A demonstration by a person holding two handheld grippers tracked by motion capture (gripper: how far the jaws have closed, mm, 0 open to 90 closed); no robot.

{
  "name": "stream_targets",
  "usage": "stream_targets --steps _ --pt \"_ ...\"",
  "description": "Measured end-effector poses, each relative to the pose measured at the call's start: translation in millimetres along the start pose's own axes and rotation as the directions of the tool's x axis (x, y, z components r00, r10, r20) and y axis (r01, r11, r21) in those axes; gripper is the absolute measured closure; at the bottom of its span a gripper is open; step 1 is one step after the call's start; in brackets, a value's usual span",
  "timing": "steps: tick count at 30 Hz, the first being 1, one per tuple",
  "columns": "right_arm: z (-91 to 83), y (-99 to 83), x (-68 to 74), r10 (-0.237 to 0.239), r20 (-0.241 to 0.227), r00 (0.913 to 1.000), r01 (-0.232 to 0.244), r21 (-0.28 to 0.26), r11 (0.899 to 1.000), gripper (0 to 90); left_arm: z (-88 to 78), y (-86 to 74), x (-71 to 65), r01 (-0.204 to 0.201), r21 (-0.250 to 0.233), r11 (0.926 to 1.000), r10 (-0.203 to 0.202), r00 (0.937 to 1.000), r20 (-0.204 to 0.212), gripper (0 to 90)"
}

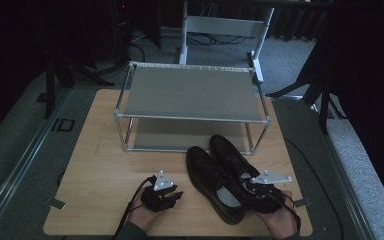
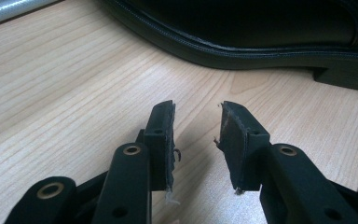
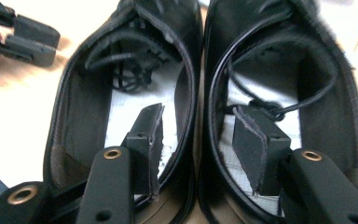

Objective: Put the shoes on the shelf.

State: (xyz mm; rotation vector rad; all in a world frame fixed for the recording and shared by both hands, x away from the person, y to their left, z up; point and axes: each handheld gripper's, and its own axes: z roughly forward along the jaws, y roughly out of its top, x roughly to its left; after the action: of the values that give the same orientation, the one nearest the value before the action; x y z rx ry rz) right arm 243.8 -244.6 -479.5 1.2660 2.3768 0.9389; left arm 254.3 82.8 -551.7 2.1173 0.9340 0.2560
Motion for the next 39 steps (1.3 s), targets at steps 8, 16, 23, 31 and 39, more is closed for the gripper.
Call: stream_targets --steps 8,16,23,31,39 --pt "12.4 4.0 4.1 0.002 0.022 0.9997 -0.004 0.085 0.996 59.3 1.3 -0.1 -2.2 -0.010 0.004 0.9999 0.010 1.0000 -0.001 65.0" --pt "15.8 9.1 3.1 0.032 0.044 0.9985 -0.038 0.141 0.989 67.1 1.4 -0.2 -2.6 -0.013 0.006 0.9999 0.013 0.9999 -0.003 64.9" --pt "18.2 11.7 0.8 0.044 0.011 0.9990 -0.045 0.172 0.984 76.7 1.7 -0.4 -2.8 -0.012 0.007 0.9999 0.012 0.9999 -0.004 64.9" --pt "16.8 9.5 -4.4 0.083 -0.001 0.9966 -0.082 0.132 0.988 80.1 2.9 0.0 -2.0 -0.008 0.006 1.0000 0.008 1.0000 -0.006 64.9" --pt "15.3 9.9 -5.0 0.097 -0.008 0.9952 -0.096 0.107 0.990 80.2 2.1 0.5 -2.4 -0.005 0.002 1.0000 0.005 1.0000 -0.006 64.9"
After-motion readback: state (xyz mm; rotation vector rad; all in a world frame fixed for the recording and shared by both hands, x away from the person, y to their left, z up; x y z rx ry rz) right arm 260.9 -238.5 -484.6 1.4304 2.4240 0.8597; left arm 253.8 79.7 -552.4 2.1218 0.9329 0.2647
